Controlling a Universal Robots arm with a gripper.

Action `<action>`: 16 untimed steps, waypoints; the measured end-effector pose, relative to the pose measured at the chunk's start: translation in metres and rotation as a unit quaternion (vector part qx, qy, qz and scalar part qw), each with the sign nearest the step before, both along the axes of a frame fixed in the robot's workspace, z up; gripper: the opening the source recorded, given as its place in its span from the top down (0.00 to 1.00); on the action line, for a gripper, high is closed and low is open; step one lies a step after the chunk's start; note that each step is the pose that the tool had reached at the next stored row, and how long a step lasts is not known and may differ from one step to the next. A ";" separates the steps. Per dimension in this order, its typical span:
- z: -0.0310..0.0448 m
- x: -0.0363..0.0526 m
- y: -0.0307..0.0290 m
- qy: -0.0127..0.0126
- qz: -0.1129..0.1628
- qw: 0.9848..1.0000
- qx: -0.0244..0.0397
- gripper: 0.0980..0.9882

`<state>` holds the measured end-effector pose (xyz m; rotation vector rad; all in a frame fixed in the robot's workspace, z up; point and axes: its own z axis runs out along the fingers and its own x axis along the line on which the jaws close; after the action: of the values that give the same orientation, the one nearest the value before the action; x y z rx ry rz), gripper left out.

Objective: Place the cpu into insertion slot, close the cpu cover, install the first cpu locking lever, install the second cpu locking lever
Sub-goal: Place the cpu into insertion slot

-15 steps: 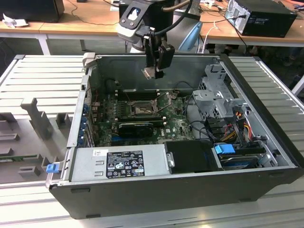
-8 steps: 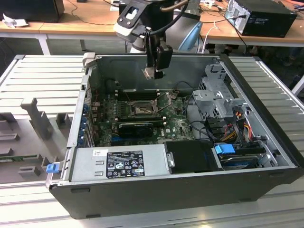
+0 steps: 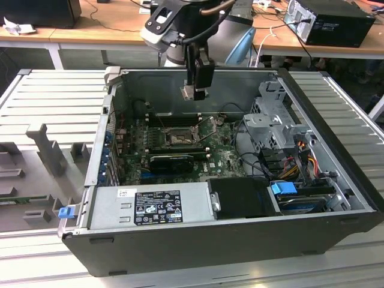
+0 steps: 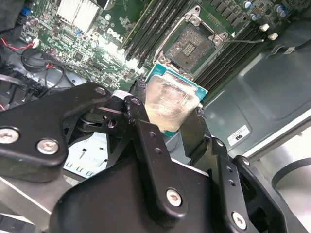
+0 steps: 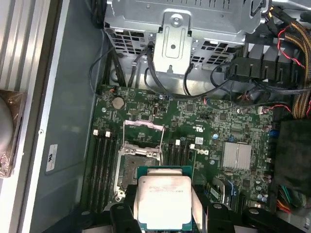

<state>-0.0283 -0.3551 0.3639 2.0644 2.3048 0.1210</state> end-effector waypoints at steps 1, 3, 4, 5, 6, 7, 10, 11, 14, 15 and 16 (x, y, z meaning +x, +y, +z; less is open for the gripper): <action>0.0000 0.0000 0.0000 0.000 -0.006 1.000 0.000 0.52; -0.0001 0.0000 0.0000 0.000 -0.014 1.000 0.000 0.52; -0.0001 0.0000 0.0000 0.000 -0.020 1.000 0.000 0.52; -0.0002 0.0000 0.0000 0.000 -0.028 1.000 0.000 0.52; -0.0002 0.0000 0.0000 0.000 -0.031 1.000 0.000 0.52; -0.0002 0.0000 0.0000 0.000 -0.035 0.999 0.000 0.52; -0.0003 0.0000 0.0000 0.000 -0.047 0.999 0.000 0.52; -0.0004 0.0000 0.0000 0.000 -0.054 0.999 0.000 0.52; -0.0005 0.0000 0.0000 0.000 -0.066 0.998 0.000 0.52; -0.0005 0.0000 0.0000 0.000 -0.070 0.998 0.000 0.52; -0.0006 0.0000 0.0000 0.000 -0.075 0.997 0.000 0.52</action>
<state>-0.0283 -0.3551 0.3633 2.2267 2.1396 0.1142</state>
